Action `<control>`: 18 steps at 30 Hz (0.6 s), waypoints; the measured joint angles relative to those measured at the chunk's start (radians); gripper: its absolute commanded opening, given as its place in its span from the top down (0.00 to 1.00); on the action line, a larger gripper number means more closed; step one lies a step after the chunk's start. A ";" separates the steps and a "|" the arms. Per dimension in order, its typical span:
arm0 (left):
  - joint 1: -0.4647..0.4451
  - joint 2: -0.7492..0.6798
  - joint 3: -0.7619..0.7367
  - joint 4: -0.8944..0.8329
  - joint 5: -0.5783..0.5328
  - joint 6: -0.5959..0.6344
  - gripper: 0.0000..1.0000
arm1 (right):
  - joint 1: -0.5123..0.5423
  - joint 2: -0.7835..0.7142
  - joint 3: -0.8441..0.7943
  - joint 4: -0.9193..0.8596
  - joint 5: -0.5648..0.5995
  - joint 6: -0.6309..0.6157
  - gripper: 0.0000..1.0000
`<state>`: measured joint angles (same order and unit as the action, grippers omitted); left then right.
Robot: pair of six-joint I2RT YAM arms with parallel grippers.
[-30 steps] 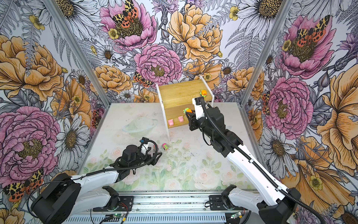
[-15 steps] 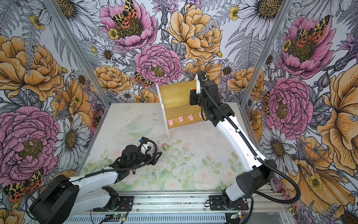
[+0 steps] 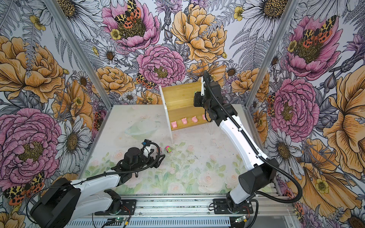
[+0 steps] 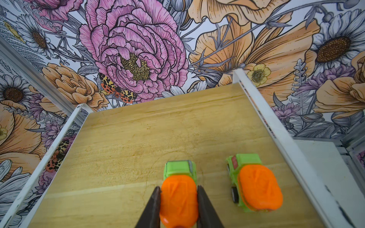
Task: Place and organize the plastic toys onto the shelf
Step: 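Lower the truck beside the first truck and open the right gripper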
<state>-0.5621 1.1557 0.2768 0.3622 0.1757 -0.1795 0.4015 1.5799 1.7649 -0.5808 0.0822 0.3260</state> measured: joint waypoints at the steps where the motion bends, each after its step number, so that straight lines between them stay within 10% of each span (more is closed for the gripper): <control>1: 0.000 0.000 0.000 0.000 0.000 0.000 0.01 | 0.000 0.003 0.000 -0.002 0.000 0.002 0.77; 18: 0.000 0.000 0.000 0.000 0.000 0.000 0.01 | 0.000 0.006 0.000 -0.011 -0.008 0.015 0.76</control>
<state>-0.5621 1.1557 0.2768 0.3622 0.1761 -0.1791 0.4015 1.5860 1.7645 -0.5915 0.0742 0.3412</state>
